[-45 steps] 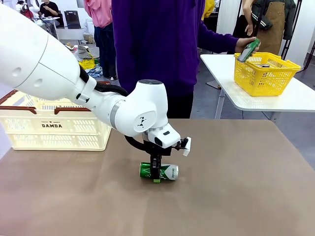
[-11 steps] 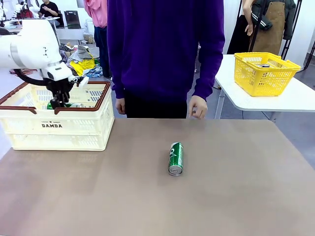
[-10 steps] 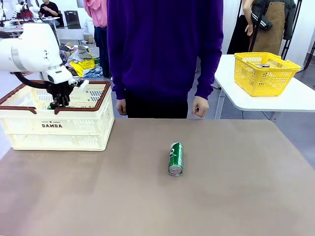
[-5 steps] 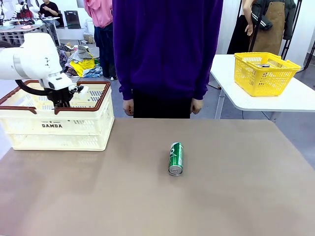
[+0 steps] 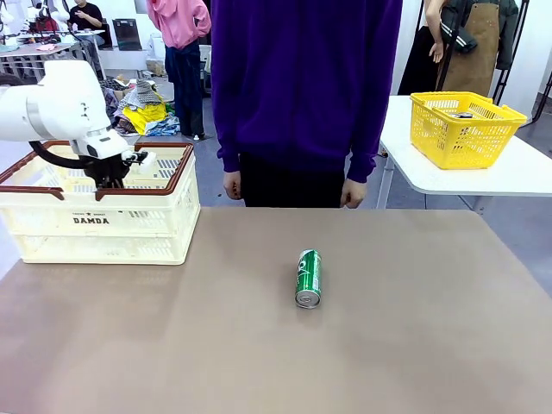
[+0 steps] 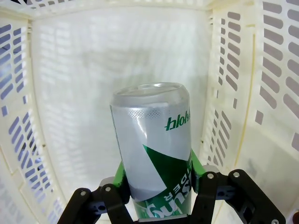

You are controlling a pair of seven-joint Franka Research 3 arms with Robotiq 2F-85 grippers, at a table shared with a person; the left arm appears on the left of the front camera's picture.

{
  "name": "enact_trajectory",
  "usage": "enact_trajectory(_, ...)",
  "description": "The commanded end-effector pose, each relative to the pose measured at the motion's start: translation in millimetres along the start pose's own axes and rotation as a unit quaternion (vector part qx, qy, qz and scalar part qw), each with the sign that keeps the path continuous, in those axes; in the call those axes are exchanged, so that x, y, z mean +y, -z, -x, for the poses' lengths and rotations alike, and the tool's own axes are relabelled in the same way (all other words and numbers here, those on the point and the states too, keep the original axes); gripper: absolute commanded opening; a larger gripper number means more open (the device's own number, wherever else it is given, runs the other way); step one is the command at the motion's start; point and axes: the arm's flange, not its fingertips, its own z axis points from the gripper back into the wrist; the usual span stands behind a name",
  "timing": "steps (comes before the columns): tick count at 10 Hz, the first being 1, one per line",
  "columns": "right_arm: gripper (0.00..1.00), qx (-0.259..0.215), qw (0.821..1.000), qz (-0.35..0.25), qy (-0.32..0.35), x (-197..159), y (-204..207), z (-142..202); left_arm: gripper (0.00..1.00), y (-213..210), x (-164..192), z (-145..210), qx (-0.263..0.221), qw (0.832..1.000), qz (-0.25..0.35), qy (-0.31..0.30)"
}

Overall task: Place the drinks into the Shopping basket.
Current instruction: Pick up one drink and place it into the Shopping basket.

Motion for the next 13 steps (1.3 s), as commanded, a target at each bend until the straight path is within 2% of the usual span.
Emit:
enact_trajectory(1,1.0,-0.004,1.0,-0.012,-0.006,2,-1,-2,0.51,-7,4,-1,-0.004,1.0,0.005,-0.01)
enact_trajectory(2,1.0,-0.004,1.0,-0.012,-0.006,2,-1,-2,1.0,-7,4,-1,-0.004,1.0,0.005,-0.01)
enact_trajectory(7,1.0,-0.004,1.0,-0.012,-0.006,2,-1,-2,1.0,-10,4,0,-0.008,1.0,0.003,-0.013)
enact_trajectory(9,1.0,-0.004,1.0,-0.012,-0.006,2,-1,-2,1.0,-26,-1,2,-0.022,0.999,0.003,-0.027)
enact_trajectory(12,1.0,-0.004,1.0,-0.012,-0.006,2,-1,-2,1.0,-121,-35,21,-0.093,0.993,-0.024,-0.073)
enact_trajectory(13,1.0,-0.004,1.0,-0.012,-0.006,2,-1,-2,1.0,-159,-61,30,-0.131,0.987,-0.004,-0.09)
